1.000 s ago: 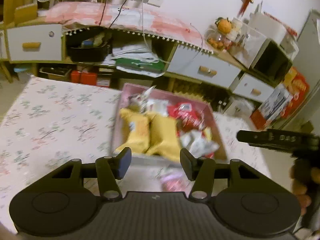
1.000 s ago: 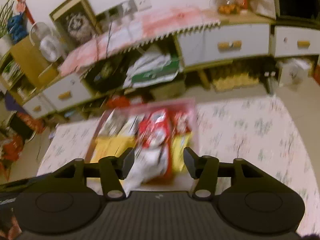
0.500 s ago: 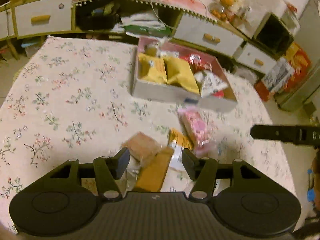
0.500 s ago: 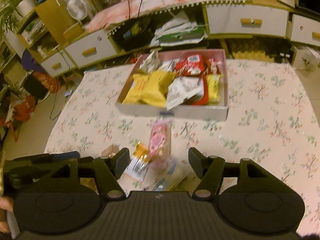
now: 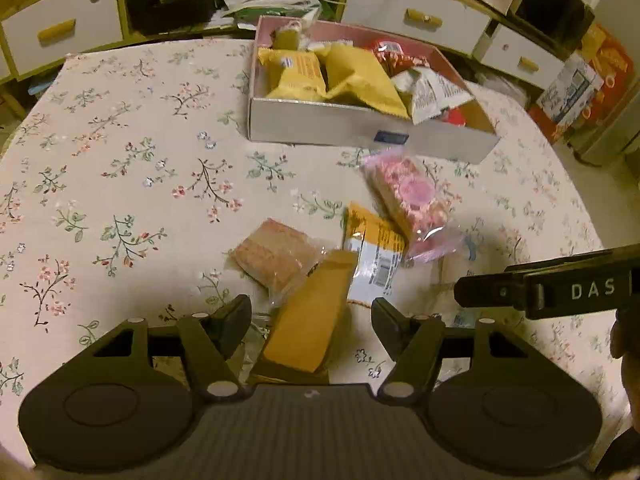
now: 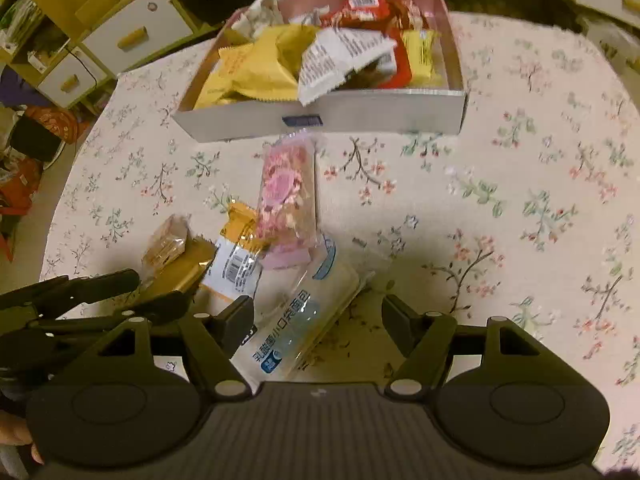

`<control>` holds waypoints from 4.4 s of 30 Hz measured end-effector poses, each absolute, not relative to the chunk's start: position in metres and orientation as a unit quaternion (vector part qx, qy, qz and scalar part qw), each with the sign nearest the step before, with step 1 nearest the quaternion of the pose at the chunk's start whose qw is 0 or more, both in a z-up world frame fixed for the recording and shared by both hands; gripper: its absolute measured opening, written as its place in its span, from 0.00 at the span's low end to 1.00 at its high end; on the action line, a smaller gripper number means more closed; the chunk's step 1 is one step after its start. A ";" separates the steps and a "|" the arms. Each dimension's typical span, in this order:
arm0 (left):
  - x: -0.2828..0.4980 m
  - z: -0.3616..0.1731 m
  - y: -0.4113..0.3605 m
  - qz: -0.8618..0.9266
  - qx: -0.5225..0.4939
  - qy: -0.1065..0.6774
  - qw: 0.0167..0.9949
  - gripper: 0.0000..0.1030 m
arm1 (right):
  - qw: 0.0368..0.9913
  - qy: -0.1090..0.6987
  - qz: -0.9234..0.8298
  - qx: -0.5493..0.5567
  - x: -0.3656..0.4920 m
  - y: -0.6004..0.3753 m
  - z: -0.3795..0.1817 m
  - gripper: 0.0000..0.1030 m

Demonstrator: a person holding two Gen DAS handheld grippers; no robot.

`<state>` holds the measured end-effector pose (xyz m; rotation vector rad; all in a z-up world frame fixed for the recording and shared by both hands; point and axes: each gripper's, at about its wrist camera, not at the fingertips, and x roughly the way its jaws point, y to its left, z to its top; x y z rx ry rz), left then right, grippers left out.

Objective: Organize snacks
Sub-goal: 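Reach both grippers back to the snacks on the table, then grasp a brown bar with the left gripper while the right grasps a clear white pack, then place the brown bar and white pack into the pink box with both grippers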

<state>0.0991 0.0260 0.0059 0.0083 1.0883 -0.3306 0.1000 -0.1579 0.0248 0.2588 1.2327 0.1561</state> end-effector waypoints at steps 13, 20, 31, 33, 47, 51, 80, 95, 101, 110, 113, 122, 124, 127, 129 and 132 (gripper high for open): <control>0.106 -0.004 0.024 -0.164 0.007 0.522 0.837 0.53 | 0.796 0.575 0.091 0.163 0.096 -0.152 0.010 0.59; 0.105 -0.004 0.023 -0.176 0.005 0.526 0.832 0.37 | 0.799 0.572 0.094 0.159 0.096 -0.155 0.011 0.20; 0.101 0.009 0.024 -0.200 -0.018 0.515 0.833 0.36 | 0.809 0.558 0.100 0.154 0.091 -0.154 0.027 0.13; 0.101 0.013 0.026 -0.206 -0.026 0.511 0.834 0.36 | 0.809 0.556 0.098 0.163 0.091 -0.158 0.030 0.13; 0.097 0.033 0.030 -0.237 -0.061 0.483 0.841 0.36 | 0.807 0.544 0.138 0.185 0.084 -0.162 0.053 0.12; 0.099 0.038 0.040 -0.232 -0.080 0.477 0.844 0.36 | 0.810 0.536 0.136 0.194 0.081 -0.176 0.057 0.12; 0.116 0.057 0.021 -0.220 -0.086 0.439 0.867 0.36 | 0.818 0.489 0.147 0.267 0.087 -0.226 0.070 0.11; 0.204 0.078 -0.005 -0.196 -0.186 0.403 0.874 0.36 | 0.833 0.406 0.067 0.370 0.146 -0.293 0.077 0.11; 0.235 0.071 -0.032 -0.195 -0.174 0.398 0.880 0.36 | 0.837 0.372 0.046 0.399 0.176 -0.298 0.058 0.11; 0.256 0.045 -0.056 -0.196 -0.133 0.404 0.884 0.36 | 0.910 0.345 0.012 0.230 0.208 -0.253 0.056 0.12; 0.252 0.033 -0.073 -0.198 -0.096 0.417 0.882 0.37 | 0.917 0.363 0.017 0.167 0.214 -0.241 0.047 0.12; 0.243 0.042 -0.068 -0.204 -0.071 0.393 0.894 0.58 | 0.906 0.401 0.053 0.124 0.210 -0.248 0.050 0.39; 0.238 0.051 -0.064 -0.200 -0.068 0.381 0.900 0.66 | 0.909 0.396 0.048 0.122 0.204 -0.249 0.058 0.54; 0.233 0.063 -0.058 -0.201 -0.073 0.374 0.903 0.67 | 0.913 0.384 0.037 0.132 0.198 -0.255 0.069 0.54; 0.229 0.070 -0.052 -0.200 -0.079 0.369 0.904 0.67 | 0.911 0.378 0.035 0.161 0.194 -0.263 0.076 0.54; 0.222 0.080 -0.043 -0.192 -0.082 0.366 0.907 0.67 | 0.905 0.380 0.034 0.190 0.187 -0.269 0.084 0.54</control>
